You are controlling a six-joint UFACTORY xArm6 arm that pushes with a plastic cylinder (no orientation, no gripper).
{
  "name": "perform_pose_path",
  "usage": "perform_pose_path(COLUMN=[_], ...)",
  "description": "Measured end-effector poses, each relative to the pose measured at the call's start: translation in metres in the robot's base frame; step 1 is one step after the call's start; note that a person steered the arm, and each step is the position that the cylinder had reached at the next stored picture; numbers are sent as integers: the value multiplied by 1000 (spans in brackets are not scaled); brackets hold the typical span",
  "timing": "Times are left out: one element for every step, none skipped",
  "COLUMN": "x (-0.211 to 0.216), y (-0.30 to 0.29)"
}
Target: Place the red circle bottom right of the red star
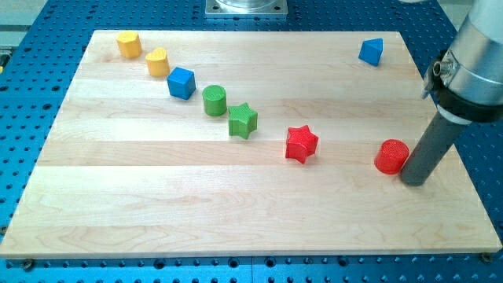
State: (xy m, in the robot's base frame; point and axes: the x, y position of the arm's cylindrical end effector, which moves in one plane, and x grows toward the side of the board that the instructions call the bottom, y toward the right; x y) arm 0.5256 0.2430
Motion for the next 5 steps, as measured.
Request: perform_pose_path(x=[-22,-50,-36,-19,-33], y=[65,41,-15,-70,-64])
